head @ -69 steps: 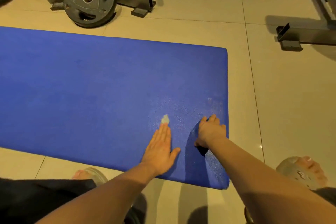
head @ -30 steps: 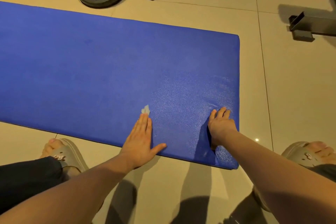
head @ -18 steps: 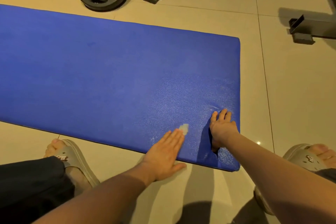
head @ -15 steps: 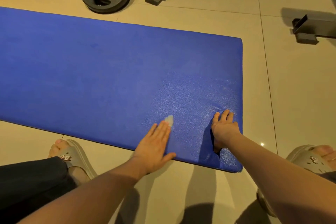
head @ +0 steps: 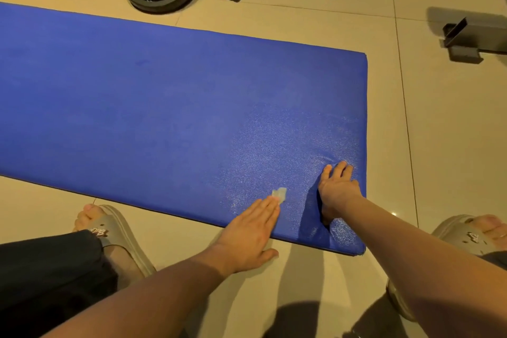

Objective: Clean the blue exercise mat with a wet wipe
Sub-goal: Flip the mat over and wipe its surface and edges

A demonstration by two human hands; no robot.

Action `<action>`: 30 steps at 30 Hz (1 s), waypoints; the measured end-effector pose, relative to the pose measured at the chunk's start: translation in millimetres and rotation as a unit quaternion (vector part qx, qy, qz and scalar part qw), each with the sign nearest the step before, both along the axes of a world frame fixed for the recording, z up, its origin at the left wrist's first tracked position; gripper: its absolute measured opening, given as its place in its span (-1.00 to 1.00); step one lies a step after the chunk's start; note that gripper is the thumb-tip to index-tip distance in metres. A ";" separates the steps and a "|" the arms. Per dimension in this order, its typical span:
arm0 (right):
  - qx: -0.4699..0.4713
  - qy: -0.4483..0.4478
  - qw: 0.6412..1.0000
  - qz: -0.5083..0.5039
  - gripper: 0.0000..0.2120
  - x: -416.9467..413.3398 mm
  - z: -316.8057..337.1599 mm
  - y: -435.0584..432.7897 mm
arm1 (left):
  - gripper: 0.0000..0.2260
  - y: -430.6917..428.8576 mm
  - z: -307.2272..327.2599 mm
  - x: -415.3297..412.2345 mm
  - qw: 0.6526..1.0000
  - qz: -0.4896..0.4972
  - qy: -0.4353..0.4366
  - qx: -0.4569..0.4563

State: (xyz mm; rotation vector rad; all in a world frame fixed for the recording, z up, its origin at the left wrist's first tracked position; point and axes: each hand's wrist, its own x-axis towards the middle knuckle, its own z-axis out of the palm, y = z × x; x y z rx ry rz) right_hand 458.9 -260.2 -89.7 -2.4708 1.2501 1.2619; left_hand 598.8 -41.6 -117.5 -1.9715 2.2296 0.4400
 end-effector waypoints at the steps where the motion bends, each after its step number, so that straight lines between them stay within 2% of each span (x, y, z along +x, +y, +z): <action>1: 0.000 0.000 1.000 -0.002 0.38 0.3 -0.8 -0.2 | -0.18 4.7 -1.8 10.0 1.000 0.017 -0.010 -0.003; 5: -0.005 -0.002 1.000 -0.008 0.36 1.8 -3.8 0.2 | -0.13 27.9 -2.0 48.9 0.981 0.192 -0.031 0.001; 8: -0.007 -0.004 1.000 -0.010 0.35 1.8 -2.9 1.7 | -0.03 35.9 0.1 54.5 0.958 0.285 0.007 0.023; 12: -0.001 -0.020 1.000 -0.003 0.36 -4.2 -0.8 -0.7 | -0.03 24.7 5.7 13.0 0.965 0.252 0.076 0.006; 16: -0.003 -0.034 0.999 0.004 0.37 -11.8 0.0 -1.8 | -0.06 7.8 14.5 -40.8 0.977 0.144 0.151 0.037; 20: 0.002 -0.026 1.000 0.009 0.36 -12.1 4.6 0.7 | -0.27 14.2 18.4 -29.8 0.993 0.096 0.046 0.047; 23: -0.002 -0.023 1.000 0.010 0.32 -8.1 4.0 5.9 | -0.43 27.6 14.4 6.9 0.989 0.150 0.004 0.019; 26: -0.010 -0.027 1.000 0.010 0.16 -4.4 3.4 13.2 | -0.44 38.5 15.2 40.1 0.968 0.251 -0.003 -0.010; 30: -0.003 -0.050 0.999 0.014 -0.05 -10.4 4.9 24.6 | -0.52 39.1 20.7 58.9 0.956 0.293 -0.001 0.011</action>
